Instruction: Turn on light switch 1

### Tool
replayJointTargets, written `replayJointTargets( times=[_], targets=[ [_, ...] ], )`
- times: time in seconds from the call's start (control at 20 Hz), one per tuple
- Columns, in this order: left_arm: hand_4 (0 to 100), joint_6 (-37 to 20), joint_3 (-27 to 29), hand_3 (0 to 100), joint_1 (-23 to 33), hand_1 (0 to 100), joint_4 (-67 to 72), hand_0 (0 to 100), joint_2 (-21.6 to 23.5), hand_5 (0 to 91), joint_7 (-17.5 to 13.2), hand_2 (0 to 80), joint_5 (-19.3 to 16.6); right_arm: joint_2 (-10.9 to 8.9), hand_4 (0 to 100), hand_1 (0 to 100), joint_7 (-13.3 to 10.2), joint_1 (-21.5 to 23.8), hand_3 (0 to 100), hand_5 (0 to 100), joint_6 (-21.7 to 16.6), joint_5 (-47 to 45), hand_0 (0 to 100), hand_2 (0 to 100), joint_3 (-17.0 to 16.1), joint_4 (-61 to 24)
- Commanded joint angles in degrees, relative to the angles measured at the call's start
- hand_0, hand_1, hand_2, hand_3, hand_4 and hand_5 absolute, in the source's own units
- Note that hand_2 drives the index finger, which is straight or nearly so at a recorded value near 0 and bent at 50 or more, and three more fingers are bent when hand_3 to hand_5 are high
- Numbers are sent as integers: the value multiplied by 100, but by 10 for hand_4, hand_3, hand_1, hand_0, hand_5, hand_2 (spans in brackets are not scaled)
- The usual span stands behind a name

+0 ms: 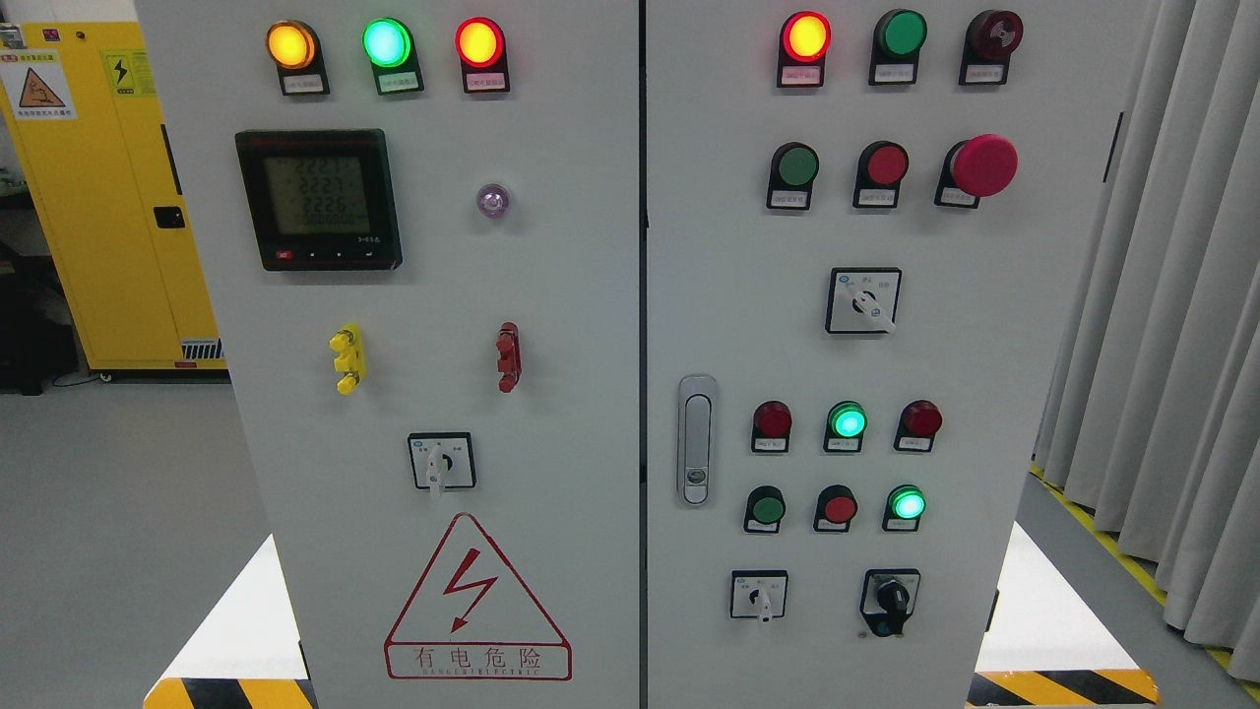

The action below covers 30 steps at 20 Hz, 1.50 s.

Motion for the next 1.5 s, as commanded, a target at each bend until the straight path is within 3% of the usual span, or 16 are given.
replayJointTargets(
  times=[0.0, 0.4, 0.6, 0.95, 1.0, 1.05, 1.1, 1.15, 1.2, 1.25, 1.35, 1.4, 1.45],
  targets=[
    [0, -6, -141, 0, -4, 101, 9, 268, -89, 0, -2, 0, -35, 0, 0, 500, 0, 0, 0, 0, -1, 0, 0, 40, 0, 0],
    [0, -32, -114, 0, -4, 102, 36, 268, -115, 0, 41, 0, -26, 0, 0, 500, 0, 0, 0, 0, -1, 0, 0, 40, 0, 0],
    [0, -234, -132, 0, -4, 108, -376, 265, -97, 0, 322, 0, -26, 0, 0, 500, 0, 0, 0, 0, -1, 0, 0, 40, 0, 0],
    [0, -304, -70, 0, 127, 159, -2264, 253, -36, 0, 727, 0, 9, 0, 0, 500, 0, 0, 0, 0, -1, 0, 0, 40, 0, 0],
    [50, -391, -70, 0, 180, 172, -2519, 254, -10, 0, 745, 0, 0, 0, 0, 500, 0, 0, 0, 0, -1, 0, 0, 40, 0, 0],
    [233, -575, -70, 187, 267, 192, -2835, 258, 25, 0, 771, 0, 0, 0, 0, 500, -8, 0, 0, 0, -1, 0, 0, 40, 0, 0],
    [266, -768, -70, 228, 364, 205, -3195, 260, 34, 0, 806, 0, -9, 0, 0, 500, 0, 0, 0, 0, -1, 0, 0, 40, 0, 0],
    [331, -840, -70, 281, 409, 230, -3520, 264, 34, 0, 928, 49, -9, 0, 0, 500, 0, 0, 0, 0, -1, 0, 0, 40, 0, 0],
    [341, -841, -62, 280, 435, 239, -3846, 267, 34, 31, 1086, 51, -17, 0, 0, 500, 0, 0, 0, 0, -1, 0, 0, 40, 0, 0],
    [384, -849, -62, 302, 488, 249, -4171, 269, 43, 89, 1192, 73, -26, 0, 0, 500, 0, 0, 0, 0, -1, 0, 0, 40, 0, 0],
    [490, -849, 34, 380, 584, 317, -4961, 275, 78, 292, 1263, 148, -35, 0, 0, 500, -8, 0, 0, 0, -1, 0, 0, 40, 0, 0],
    [503, -849, 87, 390, 628, 327, -5261, 275, 87, 317, 1263, 156, -53, 0, 0, 500, 0, 0, 0, 0, -1, 0, 0, 40, 0, 0],
    [551, -849, 131, 436, 681, 351, -5621, 272, 96, 397, 1255, 209, -61, 0, 0, 500, 0, 0, 0, 0, -1, 0, 0, 40, 0, 0]
  ],
)
